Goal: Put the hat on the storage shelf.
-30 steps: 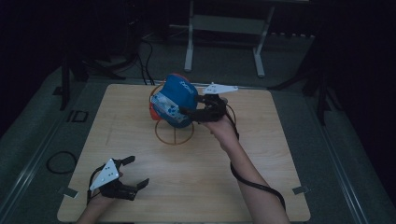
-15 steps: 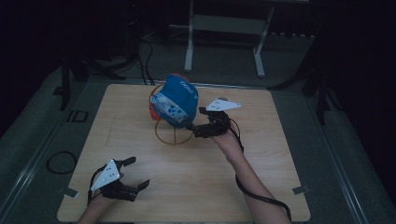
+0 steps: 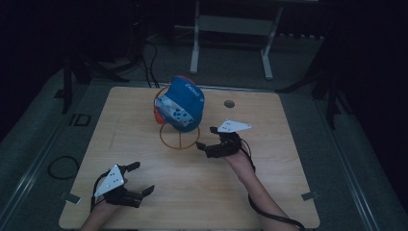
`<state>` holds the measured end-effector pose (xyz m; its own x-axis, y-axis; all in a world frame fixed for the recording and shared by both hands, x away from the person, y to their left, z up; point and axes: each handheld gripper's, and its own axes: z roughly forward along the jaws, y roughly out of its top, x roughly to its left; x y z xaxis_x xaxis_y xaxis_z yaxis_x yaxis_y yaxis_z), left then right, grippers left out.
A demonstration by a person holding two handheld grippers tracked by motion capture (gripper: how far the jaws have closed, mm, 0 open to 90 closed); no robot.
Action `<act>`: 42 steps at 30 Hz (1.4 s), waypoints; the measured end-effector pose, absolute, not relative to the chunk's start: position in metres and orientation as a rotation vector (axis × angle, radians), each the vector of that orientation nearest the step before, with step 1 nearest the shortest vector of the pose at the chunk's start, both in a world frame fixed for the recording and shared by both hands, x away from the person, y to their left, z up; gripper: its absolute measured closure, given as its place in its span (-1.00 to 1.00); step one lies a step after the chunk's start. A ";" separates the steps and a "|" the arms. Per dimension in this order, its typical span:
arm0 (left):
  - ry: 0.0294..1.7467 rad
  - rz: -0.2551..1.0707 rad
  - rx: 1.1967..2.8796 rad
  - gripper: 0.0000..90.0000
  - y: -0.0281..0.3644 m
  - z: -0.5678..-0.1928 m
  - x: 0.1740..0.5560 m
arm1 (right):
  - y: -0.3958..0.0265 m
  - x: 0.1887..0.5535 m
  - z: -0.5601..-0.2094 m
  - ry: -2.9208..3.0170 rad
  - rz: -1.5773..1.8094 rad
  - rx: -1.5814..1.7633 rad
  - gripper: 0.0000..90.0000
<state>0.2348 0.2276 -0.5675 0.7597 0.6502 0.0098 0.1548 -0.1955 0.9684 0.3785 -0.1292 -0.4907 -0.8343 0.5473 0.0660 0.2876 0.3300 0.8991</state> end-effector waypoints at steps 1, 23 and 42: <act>0.635 0.505 1.741 -0.94 0.228 -0.567 0.235 | -0.131 0.377 -0.494 2.346 1.509 0.758 -0.69; 0.645 0.506 1.750 -0.94 0.228 -0.570 0.237 | -0.148 0.358 -0.547 2.445 1.426 0.758 -0.68; 0.660 0.496 1.738 -0.94 0.229 -0.570 0.238 | -0.198 0.350 -0.565 2.378 1.384 0.839 -0.68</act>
